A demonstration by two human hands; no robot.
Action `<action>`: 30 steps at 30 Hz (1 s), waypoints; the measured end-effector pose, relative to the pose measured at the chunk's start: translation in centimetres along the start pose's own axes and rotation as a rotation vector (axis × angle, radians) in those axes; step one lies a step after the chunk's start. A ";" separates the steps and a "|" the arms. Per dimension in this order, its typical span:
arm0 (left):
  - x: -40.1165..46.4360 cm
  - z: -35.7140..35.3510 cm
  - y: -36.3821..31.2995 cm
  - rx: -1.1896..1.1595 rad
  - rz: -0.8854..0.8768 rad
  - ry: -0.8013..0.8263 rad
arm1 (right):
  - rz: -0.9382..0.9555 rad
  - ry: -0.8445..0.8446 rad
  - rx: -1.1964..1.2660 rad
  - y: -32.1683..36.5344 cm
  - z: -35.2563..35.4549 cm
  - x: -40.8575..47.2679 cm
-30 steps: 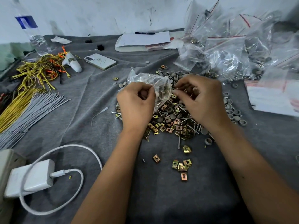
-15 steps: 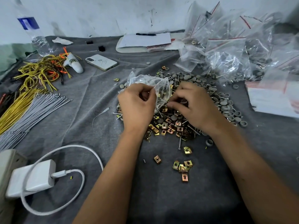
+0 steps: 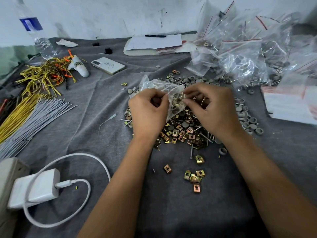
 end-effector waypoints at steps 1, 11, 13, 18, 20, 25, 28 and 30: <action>0.1 0.2 0.2 -0.005 0.014 -0.019 | 0.001 -0.031 0.022 0.0 0.5 0.1; 0.4 0.8 0.8 -0.019 0.050 -0.070 | -0.012 0.587 -0.122 -2.7 -3.2 -1.8; 0.3 0.8 0.6 -0.016 0.045 -0.065 | -0.016 0.587 -0.145 -2.7 -3.4 -1.8; 0.2 0.4 0.5 -0.022 0.042 -0.037 | -0.033 0.368 -0.061 -1.9 -2.4 -0.7; 0.1 0.0 0.3 -0.013 0.029 0.002 | -0.027 0.211 0.008 -1.1 -1.3 -0.1; -0.5 -1.3 -0.6 0.019 -0.051 0.116 | 0.118 0.167 -0.071 0.5 -1.6 -0.3; -0.5 -1.2 -0.4 0.015 -0.048 0.109 | 0.099 0.098 -0.058 0.2 -0.8 0.1; -0.4 -1.0 -0.3 0.007 -0.037 0.085 | 0.072 0.007 -0.039 0.0 0.3 0.4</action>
Point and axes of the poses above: each hand's wrist, its own x-axis towards the middle knuckle, its own z-axis out of the back of the hand, y = z × x, the point moved 9 cm from there along x, towards the middle knuckle, and after that the axes turned 8 degrees about -y, right-handed, at the moved point
